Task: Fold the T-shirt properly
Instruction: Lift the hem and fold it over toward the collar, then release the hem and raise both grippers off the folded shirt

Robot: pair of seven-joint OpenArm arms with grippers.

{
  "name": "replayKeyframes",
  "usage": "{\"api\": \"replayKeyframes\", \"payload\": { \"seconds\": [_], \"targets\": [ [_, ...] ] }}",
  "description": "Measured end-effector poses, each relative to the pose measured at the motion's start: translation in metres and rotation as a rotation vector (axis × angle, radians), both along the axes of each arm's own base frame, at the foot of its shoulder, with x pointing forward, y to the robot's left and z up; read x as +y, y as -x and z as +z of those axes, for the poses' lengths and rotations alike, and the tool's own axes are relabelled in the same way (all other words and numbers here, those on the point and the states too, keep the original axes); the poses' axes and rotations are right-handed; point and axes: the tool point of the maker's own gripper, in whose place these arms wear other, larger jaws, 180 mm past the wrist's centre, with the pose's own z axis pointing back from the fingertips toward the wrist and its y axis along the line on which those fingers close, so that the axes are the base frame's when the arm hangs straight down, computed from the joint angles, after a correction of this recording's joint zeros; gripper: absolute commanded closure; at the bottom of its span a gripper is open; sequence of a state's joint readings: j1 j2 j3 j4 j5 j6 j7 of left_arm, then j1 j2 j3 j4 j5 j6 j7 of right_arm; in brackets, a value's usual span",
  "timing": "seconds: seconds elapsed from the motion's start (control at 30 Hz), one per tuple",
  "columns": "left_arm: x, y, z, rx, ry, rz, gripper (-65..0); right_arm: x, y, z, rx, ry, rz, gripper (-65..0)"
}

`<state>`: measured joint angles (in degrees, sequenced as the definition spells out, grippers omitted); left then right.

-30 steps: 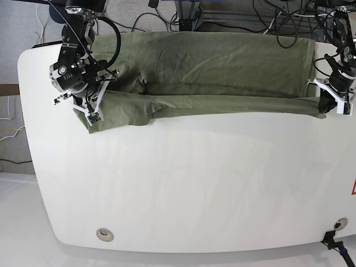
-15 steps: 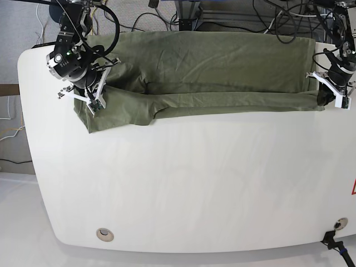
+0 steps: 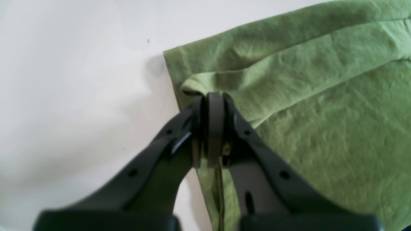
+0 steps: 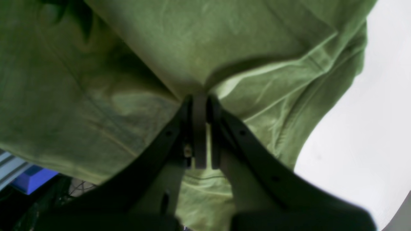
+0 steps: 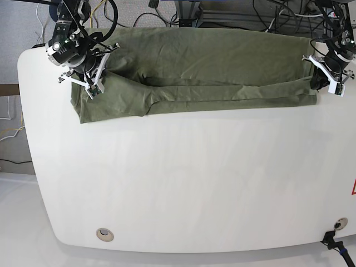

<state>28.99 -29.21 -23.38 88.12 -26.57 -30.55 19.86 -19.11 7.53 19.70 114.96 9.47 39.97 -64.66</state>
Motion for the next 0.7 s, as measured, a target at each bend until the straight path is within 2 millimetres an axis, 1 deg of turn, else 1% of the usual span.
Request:
{"api": "replayKeyframes", "payload": {
  "seconds": [0.03,0.07,0.1,0.13,0.17,0.23,0.27,0.33,0.37,0.4,0.43,0.5,0.53,0.57,0.6,0.67,0.7],
  "targets": [
    [0.001,0.000,-0.001,0.004,-0.015,-0.007,0.0,-0.002,0.000,0.000,0.000,0.007,0.003,-0.5],
    [0.003,0.000,-0.002,0.012,-0.043,-0.017,0.0,-0.003,-0.001,0.001,-0.002,0.011,0.004,-5.5],
    [0.006,0.002,-0.004,0.025,-0.077,-0.028,-6.8,-0.004,-0.002,0.001,-0.003,0.014,0.005,-11.9],
    [0.008,0.002,-0.005,0.032,-0.095,-0.033,-12.9,-0.005,-0.003,0.002,-0.003,0.019,0.008,-16.6],
    [0.010,0.000,-0.005,0.035,-0.112,-0.035,-20.5,-0.007,-0.004,0.002,-0.008,0.021,0.010,-22.4],
    [0.012,-0.008,-0.001,0.015,-0.120,-0.030,-33.5,-0.010,-0.007,0.002,-0.021,0.023,0.014,-31.1],
    [0.012,-0.012,0.001,0.005,-0.117,-0.030,-39.2,-0.012,-0.009,0.003,-0.031,0.024,0.022,-33.9],
    [0.013,-0.010,-0.001,0.034,-0.124,-0.033,-47.7,-0.017,-0.009,0.004,-0.028,0.041,0.026,-35.5],
    [0.014,-0.010,-0.002,0.045,-0.130,-0.034,-49.2,-0.019,-0.010,0.005,-0.030,0.047,0.027,-35.5],
    [0.016,-0.013,0.001,0.036,-0.133,-0.024,-49.6,-0.021,-0.012,0.007,-0.037,0.053,0.032,-35.5],
    [0.023,-0.019,0.009,0.008,-0.135,-0.005,-49.6,-0.023,-0.017,0.011,-0.049,0.061,0.036,-35.5],
    [0.038,-0.034,0.038,-0.077,-0.166,0.029,-49.6,-0.025,-0.028,0.019,-0.082,0.070,0.036,-35.5],
    [0.039,-0.044,0.054,-0.120,-0.186,0.014,-49.6,-0.025,-0.035,0.023,-0.100,0.071,0.036,-35.3],
    [0.034,-0.051,0.067,-0.157,-0.193,-0.021,-49.6,-0.025,-0.041,0.027,-0.121,0.068,0.036,-35.3],
    [0.021,-0.053,0.071,-0.174,-0.183,-0.064,-49.6,-0.022,-0.049,0.033,-0.159,0.056,0.038,-35.3],
    [-0.012,-0.053,0.068,-0.198,-0.126,-0.118,-49.5,-0.007,-0.062,0.042,-0.240,-0.006,0.043,-35.3],
    [-0.033,-0.048,0.061,-0.190,-0.091,-0.159,-49.5,0.003,-0.066,0.044,-0.266,-0.041,0.037,-35.3]
  ]
}}
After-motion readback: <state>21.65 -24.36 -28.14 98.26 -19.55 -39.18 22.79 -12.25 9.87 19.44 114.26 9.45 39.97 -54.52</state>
